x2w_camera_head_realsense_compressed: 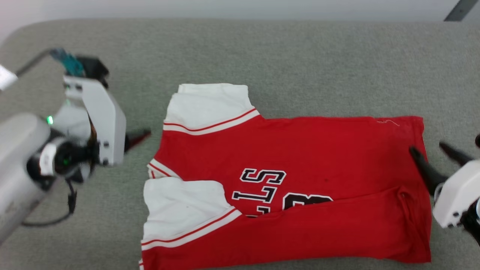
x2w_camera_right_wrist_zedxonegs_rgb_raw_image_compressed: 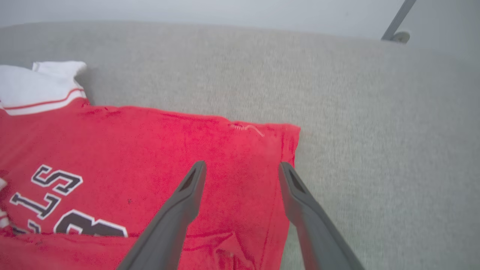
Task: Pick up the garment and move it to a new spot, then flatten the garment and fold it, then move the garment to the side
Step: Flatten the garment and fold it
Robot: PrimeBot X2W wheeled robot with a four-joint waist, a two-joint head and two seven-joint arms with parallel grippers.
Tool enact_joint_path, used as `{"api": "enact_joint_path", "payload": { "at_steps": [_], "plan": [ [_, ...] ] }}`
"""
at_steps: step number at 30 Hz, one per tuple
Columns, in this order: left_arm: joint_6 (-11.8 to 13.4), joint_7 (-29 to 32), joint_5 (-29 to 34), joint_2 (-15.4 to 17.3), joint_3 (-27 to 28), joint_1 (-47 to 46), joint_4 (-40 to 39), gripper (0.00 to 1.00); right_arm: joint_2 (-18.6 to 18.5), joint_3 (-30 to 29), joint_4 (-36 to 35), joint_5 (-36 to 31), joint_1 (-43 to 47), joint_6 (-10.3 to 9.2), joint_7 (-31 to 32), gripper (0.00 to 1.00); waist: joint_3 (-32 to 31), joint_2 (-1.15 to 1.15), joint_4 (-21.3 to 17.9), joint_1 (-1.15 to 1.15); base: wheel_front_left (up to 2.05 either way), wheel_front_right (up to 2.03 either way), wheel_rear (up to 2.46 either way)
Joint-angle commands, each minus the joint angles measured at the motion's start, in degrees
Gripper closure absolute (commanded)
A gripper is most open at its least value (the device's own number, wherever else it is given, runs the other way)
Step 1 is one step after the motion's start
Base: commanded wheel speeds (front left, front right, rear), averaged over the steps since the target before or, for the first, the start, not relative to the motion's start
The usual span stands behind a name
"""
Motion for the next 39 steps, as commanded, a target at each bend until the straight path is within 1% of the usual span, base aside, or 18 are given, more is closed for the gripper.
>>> {"api": "enact_joint_path", "payload": {
  "at_steps": [1, 4, 8, 11, 14, 15, 16, 20, 23, 25, 31, 35, 37, 38, 39],
  "plan": [
    [-2.2, -1.6, 2.0, -1.2, 0.5, -2.3, 2.3, 0.0, 0.8, 0.6, 0.7, -1.4, -2.3, -0.1, -5.2, 0.0, 2.0, 0.0, -1.8, 0.0, 0.0, 0.0, 0.0],
    [-5.2, -4.6, 3.9, -3.0, 1.4, -5.1, 6.5, 0.0, 1.5, 1.9, 2.3, -3.4, -4.9, -0.1, -14.1, 0.0, 3.6, 0.0, -3.2, 0.0, 0.0, 0.0, 0.0],
    [-8.5, -7.6, 6.2, -5.0, 2.0, -8.3, 12.3, 0.0, 1.6, 4.1, 4.8, -6.2, -7.8, -0.1, -25.0, 0.0, 5.7, 0.0, -4.9, 0.0, 0.0, 0.0, 0.0],
    [-10.7, -9.0, 7.4, -6.4, 2.3, -10.7, 16.4, 0.0, 2.2, 5.3, 7.0, -7.7, -9.2, -0.1, -30.8, 0.0, 7.1, 0.0, -6.1, 0.0, 0.0, 0.0, 0.0],
    [-12.6, -9.7, 7.3, -8.1, 2.7, -12.3, 20.2, 0.0, 2.9, 5.9, 9.0, -8.1, -10.2, -0.1, -34.2, 0.0, 8.2, 0.0, -6.9, 0.0, 0.0, 0.0, 0.0],
    [-13.3, -9.5, 7.4, -8.5, 2.6, -12.9, 21.3, 0.0, 3.0, 6.1, 9.9, -8.4, -10.4, -0.1, -34.6, 0.0, 8.6, 0.0, -7.1, 0.0, 0.0, 0.0, 0.0],
    [-13.3, -9.5, 7.4, -8.5, 2.6, -12.9, 21.3, 0.0, 3.0, 6.1, 9.9, -8.4, -10.4, -0.1, -34.6, 0.0, 8.6, 0.0, -7.1, 0.0, 0.0, 0.0, 0.0],
    [-15.1, -7.1, 6.7, -10.3, 2.3, -14.7, 25.0, 0.0, 3.4, 6.6, 11.7, -8.4, -11.3, -0.1, -35.9, 0.0, 9.9, 0.0, -7.8, 0.0, 0.0, 0.0, 0.0],
    [-15.5, -4.0, 6.3, -11.4, 1.3, -15.5, 27.5, 0.0, 3.4, 6.8, 12.6, -8.4, -11.8, -0.1, -36.4, 0.0, 10.6, 0.0, -8.1, 0.0, 0.0, 0.0, 0.0],
    [-14.9, -1.8, 5.2, -12.1, 1.2, -15.8, 29.0, 0.0, 3.4, 6.9, 13.0, -8.2, -12.1, -0.1, -36.5, 0.0, 10.8, 0.0, -8.2, 0.0, 0.0, 0.0, 0.0],
    [-14.0, 3.0, 6.2, -12.6, -1.3, -16.0, 31.6, 0.0, 3.2, 7.3, 13.9, -7.7, -12.5, -0.1, -36.1, 0.0, 11.5, 0.0, -8.1, 0.0, 0.0, 0.0, 0.0],
    [-14.3, 2.9, 5.6, -13.5, -1.2, -15.2, 33.0, 0.0, 2.9, 7.6, 14.1, -7.3, -13.0, -0.1, -35.6, 0.0, 11.8, 0.0, -8.1, 0.0, 0.0, 0.0, 0.0],
    [-14.9, 3.0, 5.6, -14.1, -1.6, -14.6, 33.9, 0.0, 2.8, 7.6, 14.2, -7.2, -13.4, -0.1, -35.1, 0.0, 11.8, 0.0, -8.0, 0.0, 0.0, 0.0, 0.0],
    [-15.4, 3.2, 5.0, -14.6, -1.5, -14.2, 34.1, 0.18, 2.8, 7.7, 14.4, -6.9, -13.5, -0.1, -34.6, 0.0, 11.8, 0.0, -8.0, 0.0, 0.0, 0.0, 0.0],
    [-16.2, 3.1, 5.1, -14.9, -1.7, -14.1, 34.2, 1.0, 2.7, 7.8, 14.4, -6.8, -13.5, -0.1, -33.9, 0.0, 11.8, 0.0, -8.0, 0.0, 0.0, 0.0, 0.0]
  ]
}}
